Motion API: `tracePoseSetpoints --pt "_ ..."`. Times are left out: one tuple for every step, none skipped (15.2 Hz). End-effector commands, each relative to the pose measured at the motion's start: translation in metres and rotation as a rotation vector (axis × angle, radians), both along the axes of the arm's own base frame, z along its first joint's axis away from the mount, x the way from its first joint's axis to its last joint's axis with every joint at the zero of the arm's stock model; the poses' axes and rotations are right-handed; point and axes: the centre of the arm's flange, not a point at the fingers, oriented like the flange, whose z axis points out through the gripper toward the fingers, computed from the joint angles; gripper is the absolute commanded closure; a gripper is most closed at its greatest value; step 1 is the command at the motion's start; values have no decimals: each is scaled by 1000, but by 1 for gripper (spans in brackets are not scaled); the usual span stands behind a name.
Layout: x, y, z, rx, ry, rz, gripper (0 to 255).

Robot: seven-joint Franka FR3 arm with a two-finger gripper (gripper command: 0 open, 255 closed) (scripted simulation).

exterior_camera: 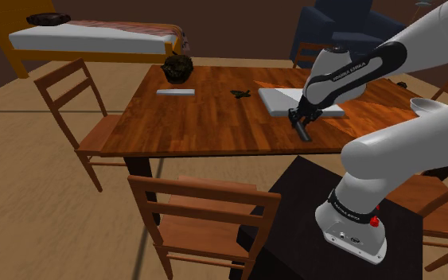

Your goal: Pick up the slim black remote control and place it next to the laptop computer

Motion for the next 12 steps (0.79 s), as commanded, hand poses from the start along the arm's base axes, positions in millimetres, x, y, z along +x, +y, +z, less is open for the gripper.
tracePoseSetpoints --pt "0 0 -11 0 -1 0 255" --pt "0 0 -12 0 -1 0 255" --pt "0 0 -12 0 -1 0 255" --pt "0 0 -12 0 -1 0 255" --pt "0 0 -12 0 -1 0 255" --pt "0 0 -12 0 -1 0 255" --pt "0 0 -12 0 -1 0 255" --pt "0 0 -12 0 -1 0 255" --pt "0 0 -12 0 -1 0 255" --pt "0 0 -12 0 -1 0 0" --pt "0 0 -12 0 -1 0 0" --pt "0 0 -12 0 -1 0 0"
